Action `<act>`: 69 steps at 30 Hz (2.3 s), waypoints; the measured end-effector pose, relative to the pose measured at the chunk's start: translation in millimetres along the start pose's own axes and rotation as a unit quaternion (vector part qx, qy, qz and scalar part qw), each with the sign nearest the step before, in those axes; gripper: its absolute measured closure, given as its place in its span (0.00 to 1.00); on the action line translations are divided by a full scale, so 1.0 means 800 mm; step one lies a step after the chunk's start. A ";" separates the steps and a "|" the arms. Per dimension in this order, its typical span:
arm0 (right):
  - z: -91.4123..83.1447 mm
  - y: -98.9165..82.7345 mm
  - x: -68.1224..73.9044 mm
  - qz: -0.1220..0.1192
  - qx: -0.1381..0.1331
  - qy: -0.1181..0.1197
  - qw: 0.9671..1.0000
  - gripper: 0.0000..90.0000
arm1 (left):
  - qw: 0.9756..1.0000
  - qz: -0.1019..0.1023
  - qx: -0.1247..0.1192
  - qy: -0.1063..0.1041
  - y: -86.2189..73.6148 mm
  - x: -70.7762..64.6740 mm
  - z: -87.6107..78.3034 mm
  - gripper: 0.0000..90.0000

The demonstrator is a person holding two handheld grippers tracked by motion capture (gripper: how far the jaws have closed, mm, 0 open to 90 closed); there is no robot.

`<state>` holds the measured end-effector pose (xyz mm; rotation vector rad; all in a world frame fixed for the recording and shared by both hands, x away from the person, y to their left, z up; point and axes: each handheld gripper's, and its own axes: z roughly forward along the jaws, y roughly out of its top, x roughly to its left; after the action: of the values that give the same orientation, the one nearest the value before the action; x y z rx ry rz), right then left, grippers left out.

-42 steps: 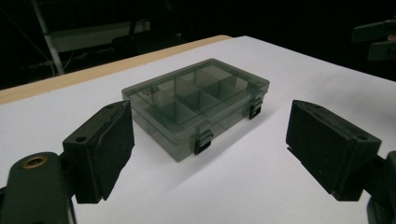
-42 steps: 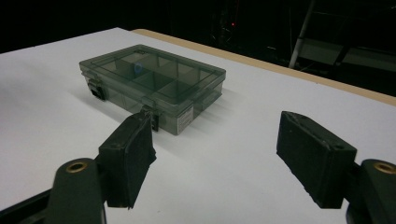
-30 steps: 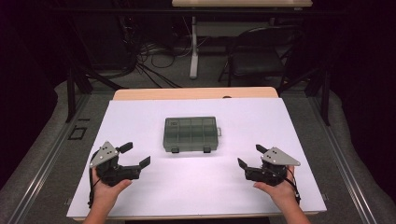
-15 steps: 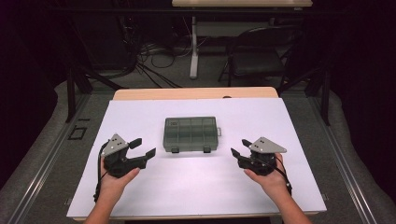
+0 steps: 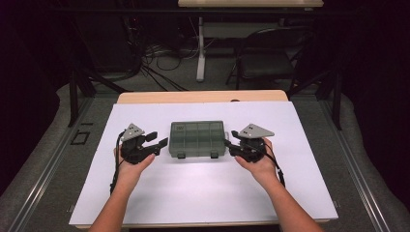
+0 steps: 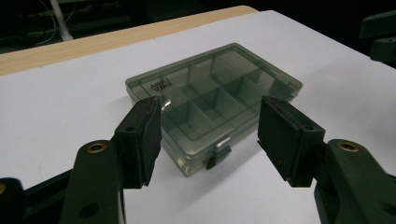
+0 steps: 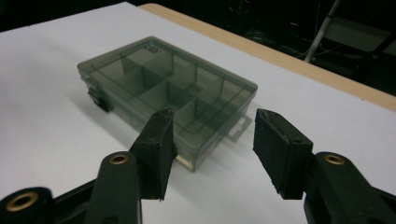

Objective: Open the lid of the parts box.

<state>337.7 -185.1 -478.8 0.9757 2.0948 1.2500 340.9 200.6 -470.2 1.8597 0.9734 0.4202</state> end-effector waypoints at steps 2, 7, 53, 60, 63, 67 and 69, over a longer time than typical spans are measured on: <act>0.042 0.012 0.008 -0.005 -0.006 0.012 1.000 0.67 | 1.000 -0.018 -0.010 0.013 -0.005 0.013 0.028 0.58; 0.054 0.001 0.014 -0.006 0.004 0.015 1.000 0.74 | 1.000 -0.016 -0.003 0.005 -0.014 0.014 0.033 0.84; 0.095 -0.055 0.034 -0.013 0.073 0.028 0.997 1.00 | 0.993 0.035 0.109 0.020 -0.060 -0.017 0.099 1.00; 0.098 -0.056 0.035 -0.015 0.072 0.031 0.997 1.00 | 0.993 0.033 0.107 0.019 -0.060 -0.017 0.099 1.00; 0.099 -0.056 0.035 -0.016 0.068 0.029 0.997 1.00 | 0.994 0.033 0.107 0.019 -0.060 -0.017 0.099 1.00; 0.098 -0.056 0.035 -0.014 0.070 0.030 0.997 1.00 | 0.994 0.032 0.106 0.018 -0.060 -0.016 0.099 1.00; 0.098 -0.056 0.035 -0.014 0.070 0.029 0.997 1.00 | 0.994 0.031 0.106 0.018 -0.060 -0.016 0.099 1.00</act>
<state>362.9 -135.9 -555.8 0.9771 2.2589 1.1446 362.8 153.9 -548.4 2.0844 1.0186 0.4013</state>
